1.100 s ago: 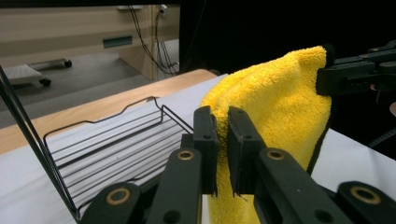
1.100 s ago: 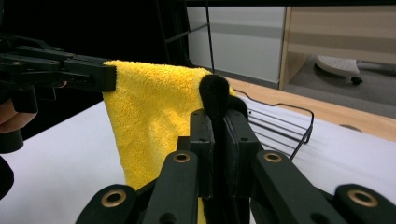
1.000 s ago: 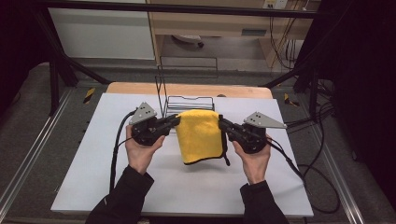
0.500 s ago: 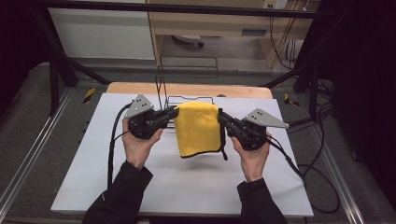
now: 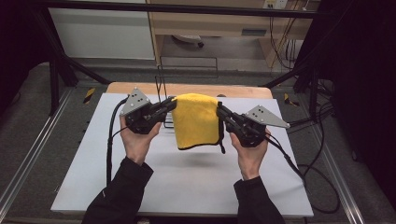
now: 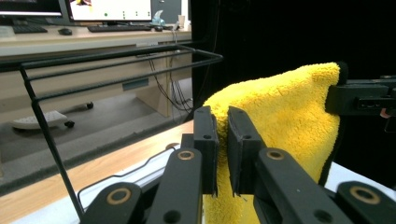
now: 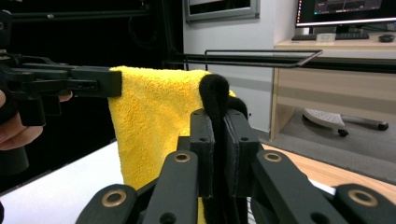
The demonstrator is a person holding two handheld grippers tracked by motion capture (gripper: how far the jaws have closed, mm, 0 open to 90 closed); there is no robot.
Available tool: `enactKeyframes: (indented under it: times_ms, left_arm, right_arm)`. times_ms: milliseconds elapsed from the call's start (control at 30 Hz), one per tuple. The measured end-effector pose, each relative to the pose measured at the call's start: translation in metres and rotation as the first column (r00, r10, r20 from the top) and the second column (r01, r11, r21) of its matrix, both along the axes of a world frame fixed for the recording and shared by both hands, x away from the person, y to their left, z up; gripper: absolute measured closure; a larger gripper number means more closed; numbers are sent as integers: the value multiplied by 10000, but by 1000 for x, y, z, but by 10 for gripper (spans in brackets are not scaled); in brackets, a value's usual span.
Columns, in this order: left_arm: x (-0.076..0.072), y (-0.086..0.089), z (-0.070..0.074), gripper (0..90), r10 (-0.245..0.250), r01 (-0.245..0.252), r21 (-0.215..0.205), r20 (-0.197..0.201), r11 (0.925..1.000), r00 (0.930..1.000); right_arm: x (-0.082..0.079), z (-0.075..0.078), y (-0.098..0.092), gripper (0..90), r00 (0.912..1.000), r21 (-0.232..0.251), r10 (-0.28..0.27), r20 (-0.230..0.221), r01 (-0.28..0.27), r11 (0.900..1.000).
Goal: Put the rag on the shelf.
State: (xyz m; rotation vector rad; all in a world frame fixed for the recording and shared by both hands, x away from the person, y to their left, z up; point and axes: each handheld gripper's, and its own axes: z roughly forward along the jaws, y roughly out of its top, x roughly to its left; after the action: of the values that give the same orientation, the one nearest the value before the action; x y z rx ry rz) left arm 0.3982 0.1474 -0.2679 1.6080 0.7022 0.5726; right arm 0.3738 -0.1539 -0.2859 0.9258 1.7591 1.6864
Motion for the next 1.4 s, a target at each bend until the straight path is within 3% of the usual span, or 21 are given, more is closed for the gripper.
enactKeyframes:
  times_ms: [500,1400]
  left_arm:
    - [1,8,15,831,323,-283,-602,664,9978,9973]
    - [15,22,70,831,770,-551,-1394,1573,9887,9845]
  right_arm:
    - [7,11,10,833,9963,461,-65,853,25,9989]
    - [18,64,28,834,9782,843,-292,2056,120,9964]
